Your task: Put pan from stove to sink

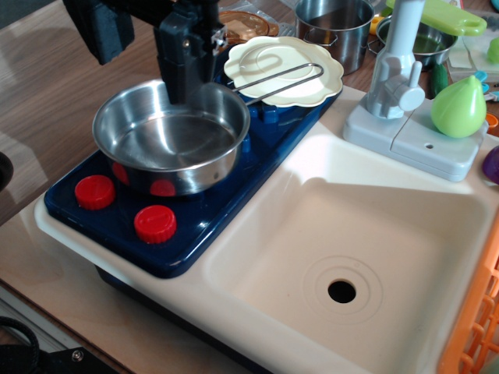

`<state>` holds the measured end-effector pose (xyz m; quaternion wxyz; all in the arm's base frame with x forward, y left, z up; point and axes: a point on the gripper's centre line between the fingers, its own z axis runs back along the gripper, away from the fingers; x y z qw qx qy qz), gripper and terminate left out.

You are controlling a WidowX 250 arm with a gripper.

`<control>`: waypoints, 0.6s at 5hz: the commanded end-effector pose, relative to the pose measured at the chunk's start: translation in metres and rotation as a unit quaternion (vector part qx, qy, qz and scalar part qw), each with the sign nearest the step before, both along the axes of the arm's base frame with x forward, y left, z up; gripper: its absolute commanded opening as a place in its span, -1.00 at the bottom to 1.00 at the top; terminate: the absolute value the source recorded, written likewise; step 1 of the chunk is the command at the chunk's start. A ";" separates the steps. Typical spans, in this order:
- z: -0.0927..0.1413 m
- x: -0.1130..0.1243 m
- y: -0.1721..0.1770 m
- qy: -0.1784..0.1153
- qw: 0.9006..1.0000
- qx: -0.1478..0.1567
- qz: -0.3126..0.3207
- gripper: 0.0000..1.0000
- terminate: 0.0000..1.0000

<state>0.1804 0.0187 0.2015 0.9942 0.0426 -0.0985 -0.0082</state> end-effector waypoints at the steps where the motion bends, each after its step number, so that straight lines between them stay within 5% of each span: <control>1: 0.000 0.000 0.000 0.000 1.000 0.000 0.000 1.00 -1.00; 3: 0.011 0.021 -0.018 0.027 0.993 -0.021 0.113 1.00 -1.00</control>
